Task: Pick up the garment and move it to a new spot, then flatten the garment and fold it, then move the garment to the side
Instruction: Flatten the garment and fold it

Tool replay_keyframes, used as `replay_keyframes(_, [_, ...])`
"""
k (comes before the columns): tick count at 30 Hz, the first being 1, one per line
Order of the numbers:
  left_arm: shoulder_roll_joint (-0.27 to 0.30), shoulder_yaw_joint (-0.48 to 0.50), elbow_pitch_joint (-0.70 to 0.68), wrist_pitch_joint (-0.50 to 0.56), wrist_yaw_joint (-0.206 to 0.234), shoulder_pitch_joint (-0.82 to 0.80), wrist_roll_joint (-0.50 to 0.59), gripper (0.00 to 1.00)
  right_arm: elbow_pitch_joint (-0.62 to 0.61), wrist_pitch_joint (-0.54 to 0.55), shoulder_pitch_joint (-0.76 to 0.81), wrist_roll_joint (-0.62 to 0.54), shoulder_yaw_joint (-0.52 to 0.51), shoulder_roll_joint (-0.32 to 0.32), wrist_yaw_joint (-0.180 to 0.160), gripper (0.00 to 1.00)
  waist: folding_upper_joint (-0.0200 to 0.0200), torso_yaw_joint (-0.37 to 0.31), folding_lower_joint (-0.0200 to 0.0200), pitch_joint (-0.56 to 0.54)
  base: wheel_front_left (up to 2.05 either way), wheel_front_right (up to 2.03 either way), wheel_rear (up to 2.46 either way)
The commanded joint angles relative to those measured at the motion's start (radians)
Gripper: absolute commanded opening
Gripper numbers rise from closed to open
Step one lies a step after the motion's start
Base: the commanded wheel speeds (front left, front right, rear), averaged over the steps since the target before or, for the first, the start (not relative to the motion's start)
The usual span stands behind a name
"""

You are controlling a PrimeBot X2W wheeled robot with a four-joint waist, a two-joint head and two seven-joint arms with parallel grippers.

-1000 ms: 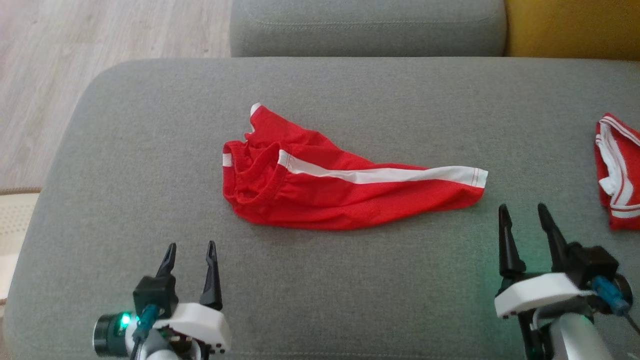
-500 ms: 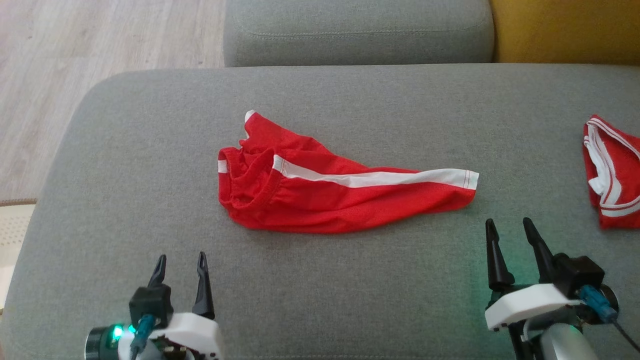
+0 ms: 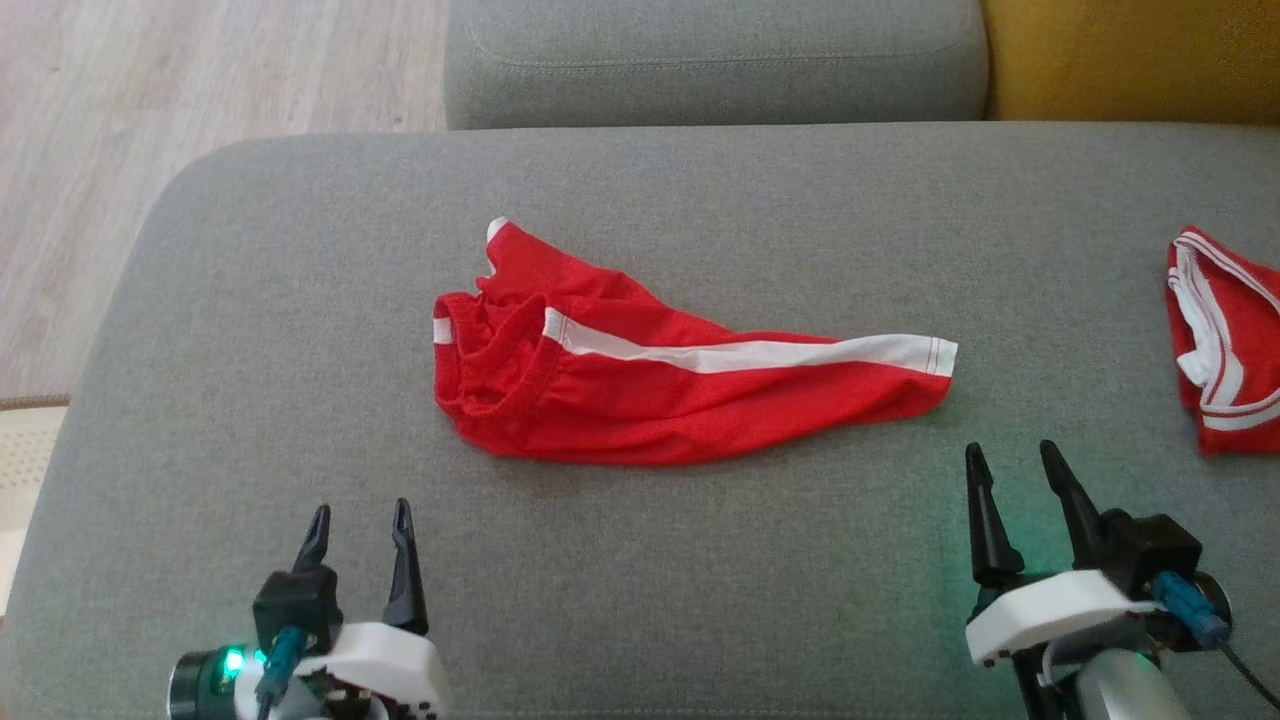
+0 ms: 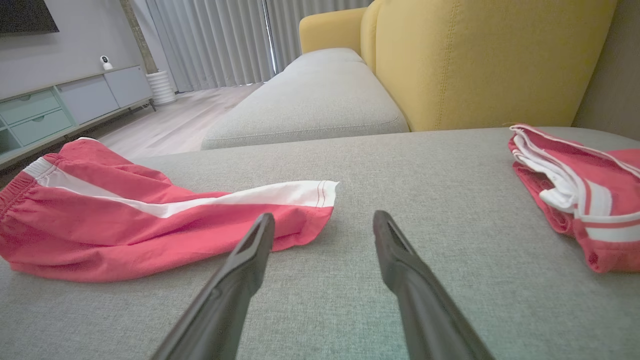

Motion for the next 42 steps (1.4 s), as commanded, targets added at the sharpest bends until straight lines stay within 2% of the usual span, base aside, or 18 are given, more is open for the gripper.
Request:
replay_keyframes(1, [0.003, 0.032, -0.037, -0.012, 0.003, -0.036, -0.011, 1.00, -0.029, -0.006, -0.028, 0.008, 0.029, -0.003, 0.006, 1.00, 0.0000, -0.001, 0.0000, 0.003, 0.00, 0.00, 0.00])
replay_keyframes(5, [0.003, 0.011, -0.038, -0.012, -0.018, -0.067, -0.035, 1.00, -0.034, -0.006, -0.038, 0.012, 0.036, -0.003, 0.006, 1.00, 0.0000, -0.006, 0.0000, 0.027, 0.00, 0.00, 0.00])
replay_keyframes(14, [0.003, -0.046, -0.012, -0.012, -0.109, -0.240, -0.142, 1.00, -0.064, -0.006, -0.085, 0.022, 0.074, -0.003, 0.006, 1.00, 0.0000, -0.044, 0.0000, 0.123, 0.00, 0.00, 0.00])
replay_keyframes(24, [0.003, -0.089, 0.094, -0.012, -0.184, -0.433, -0.204, 1.00, -0.072, -0.006, -0.122, 0.032, 0.086, -0.003, 0.006, 1.00, 0.0000, -0.089, 0.0000, 0.184, 0.00, 0.00, 0.00])
replay_keyframes(42, [0.003, -0.142, 0.218, -0.012, -0.189, -0.499, -0.309, 1.00, -0.066, -0.006, -0.135, 0.041, 0.090, -0.003, 0.006, 1.00, 0.0000, -0.106, 0.0000, 0.194, 0.00, 0.00, 0.00])
